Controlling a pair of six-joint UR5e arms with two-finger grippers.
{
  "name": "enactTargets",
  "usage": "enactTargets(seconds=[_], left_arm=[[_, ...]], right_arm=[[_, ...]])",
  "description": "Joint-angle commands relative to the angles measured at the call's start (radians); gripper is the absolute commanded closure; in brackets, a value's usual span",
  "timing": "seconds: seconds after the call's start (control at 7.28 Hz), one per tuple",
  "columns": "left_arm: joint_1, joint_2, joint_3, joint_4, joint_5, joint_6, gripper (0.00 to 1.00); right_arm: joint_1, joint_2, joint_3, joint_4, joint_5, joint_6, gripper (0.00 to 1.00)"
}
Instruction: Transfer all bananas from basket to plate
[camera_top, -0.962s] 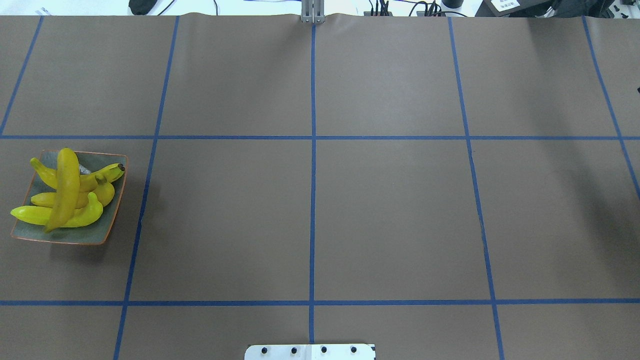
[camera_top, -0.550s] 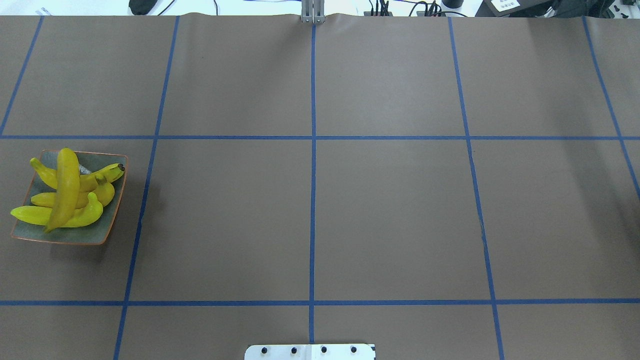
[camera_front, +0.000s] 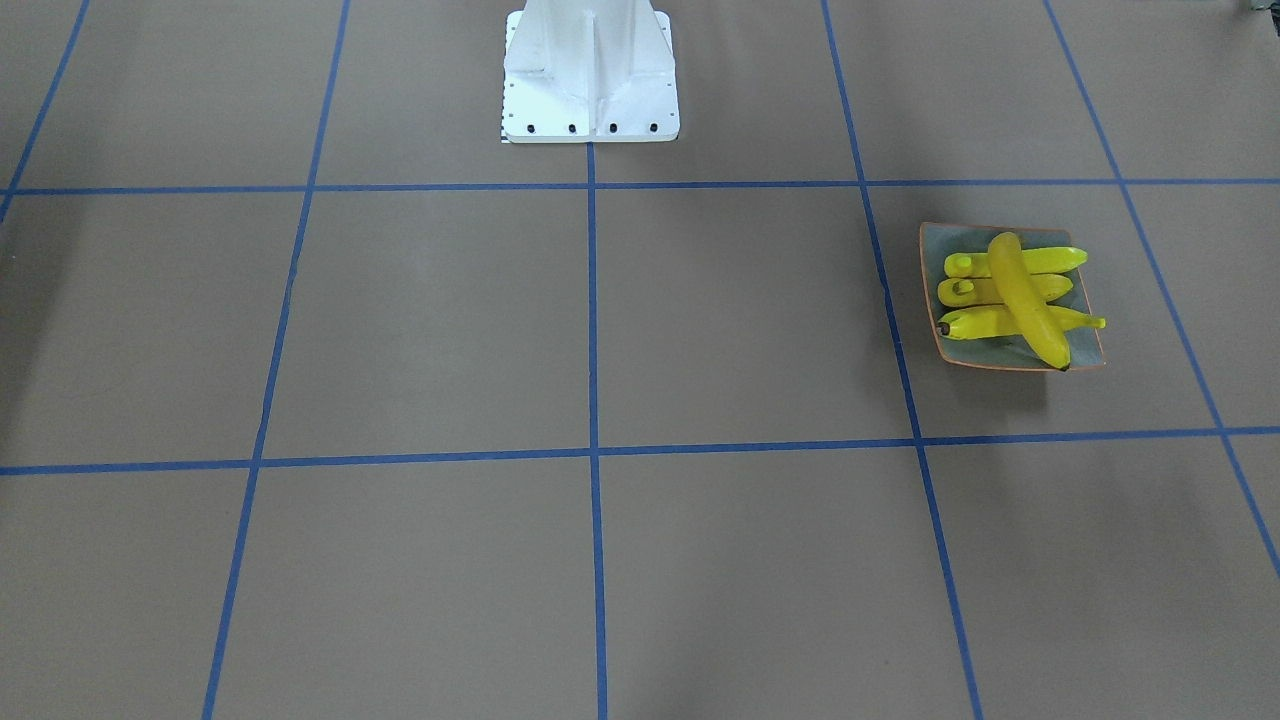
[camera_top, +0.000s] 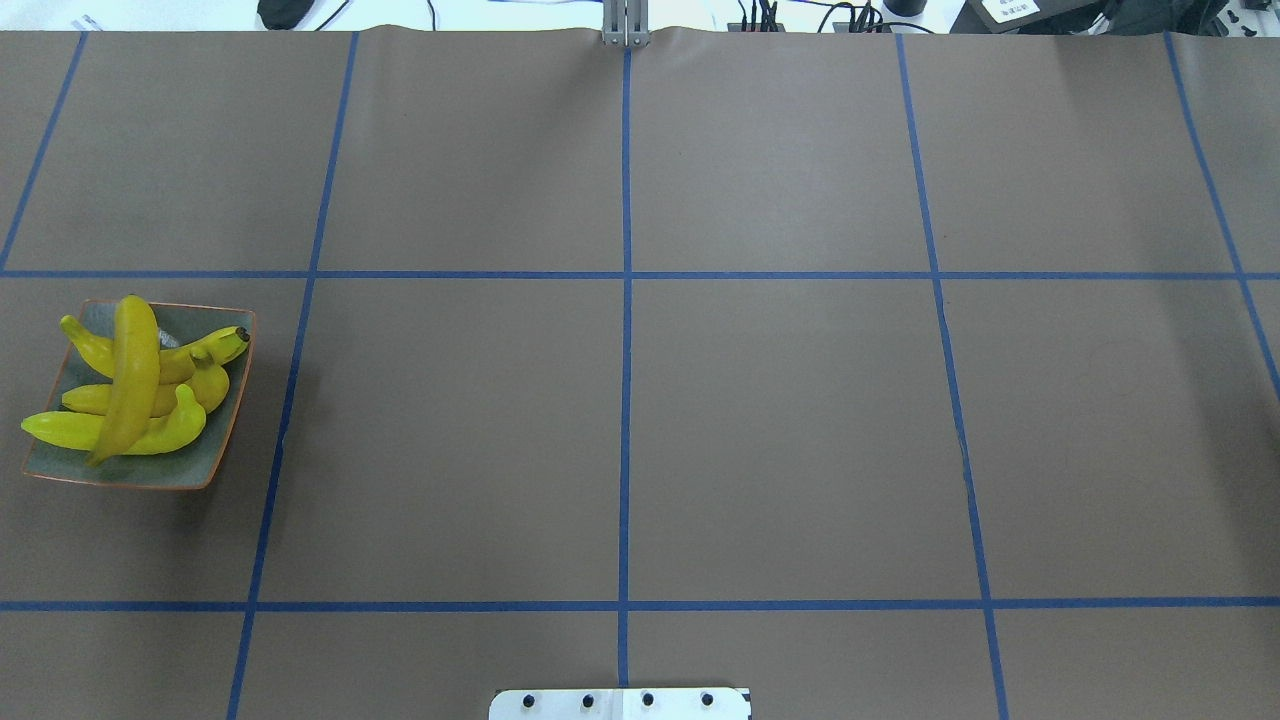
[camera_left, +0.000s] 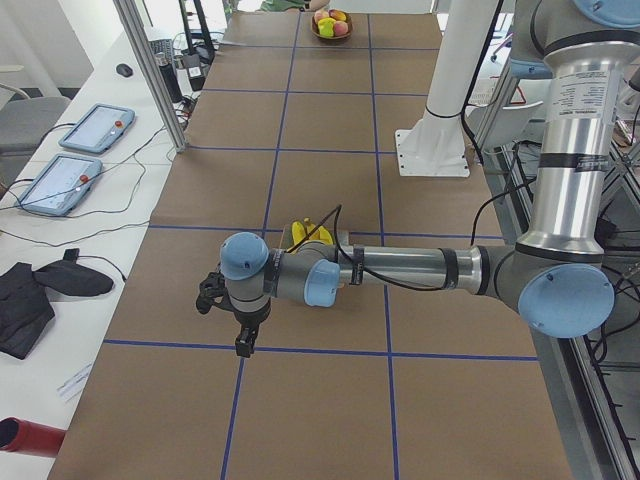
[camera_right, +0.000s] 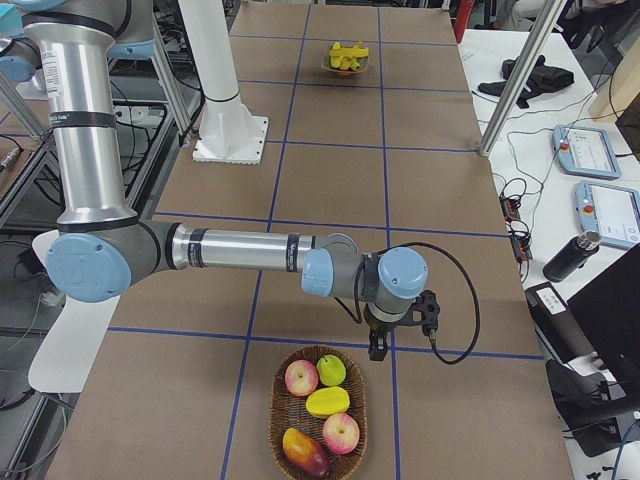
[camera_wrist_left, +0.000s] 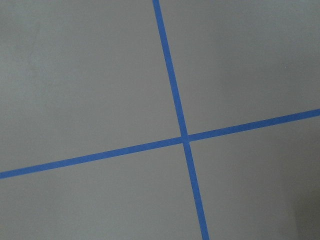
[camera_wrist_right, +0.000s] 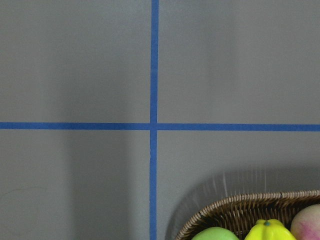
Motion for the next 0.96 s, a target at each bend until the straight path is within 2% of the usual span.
enactTargets(seconds=[0.0,0.41,0.82], left_arm=[[0.001,0.021,-0.005,-0.008,-0.002,-0.011,0.0],[0.002,0.021,0.001,-0.007,0.001,-0.011,0.0],[0.001,0.021,0.001,-0.007,0.001,-0.006,0.0]], right_arm=[[0.023,-0.016,0.053,-0.1,0.002,-0.003,0.0],[0.032,-0.059,0.149,-0.101,-0.03,-0.002,0.0],[0.032,-0.056,0.148,-0.099,-0.037,-0.002,0.0]])
